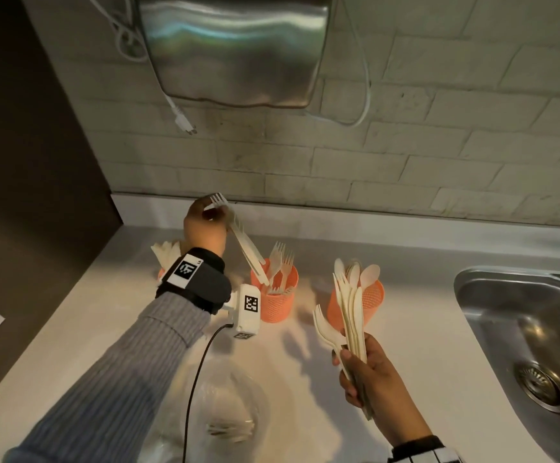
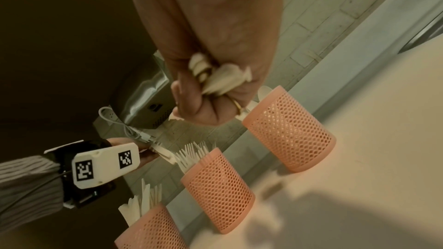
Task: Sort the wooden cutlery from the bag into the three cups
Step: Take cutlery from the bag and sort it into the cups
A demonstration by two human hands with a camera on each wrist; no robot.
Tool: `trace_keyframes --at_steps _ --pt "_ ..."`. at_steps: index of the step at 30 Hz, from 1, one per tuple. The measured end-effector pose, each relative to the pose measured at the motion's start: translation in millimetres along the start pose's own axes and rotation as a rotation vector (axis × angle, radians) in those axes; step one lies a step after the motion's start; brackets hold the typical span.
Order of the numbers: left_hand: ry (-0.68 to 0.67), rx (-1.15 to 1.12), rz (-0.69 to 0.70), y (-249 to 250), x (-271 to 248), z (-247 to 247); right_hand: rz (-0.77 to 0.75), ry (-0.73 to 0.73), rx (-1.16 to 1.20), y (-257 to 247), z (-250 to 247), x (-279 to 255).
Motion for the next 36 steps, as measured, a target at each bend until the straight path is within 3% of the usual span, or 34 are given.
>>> trace_keyframes --at_steps 6,11,13,16,19,22,27,33,36 --pt "-0.131 0.162 0.099 -8 -2 26 0.032 0.008 0.019 5 -2 4" --pt "-0.089 0.165 0.024 -19 7 19 0.043 0.009 0.017 9 -1 8" --pt "-0.091 0.207 0.060 -15 8 20 0.046 0.007 0.017 10 1 7" --pt "-0.238 0.434 0.214 -9 -7 37 0.045 0.015 0.010 10 3 7" --pt "-0.450 0.649 0.181 -31 -38 54 0.027 0.017 -0.043 8 4 8" --pt "-0.487 0.659 0.181 -41 -51 50 -0.001 0.016 -0.028 2 6 7" --pt "-0.437 0.510 0.297 -14 -81 31 -0.068 0.002 -0.009 -13 15 3" --pt "-0.669 0.237 -0.067 -34 -146 27 -0.188 -0.002 -0.069 -27 30 0" --pt "-0.675 0.211 -0.135 -42 -158 26 -0.224 -0.045 -0.090 -29 40 -1"
Point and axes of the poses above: each hand's wrist, its own x-axis towards the middle knuckle, its own z-axis out of the palm, y = z × x, the point moved 8 cm from there along x, towards the middle knuckle, and after that the axes turned 1 degree about -z, right-handed, at the moved point
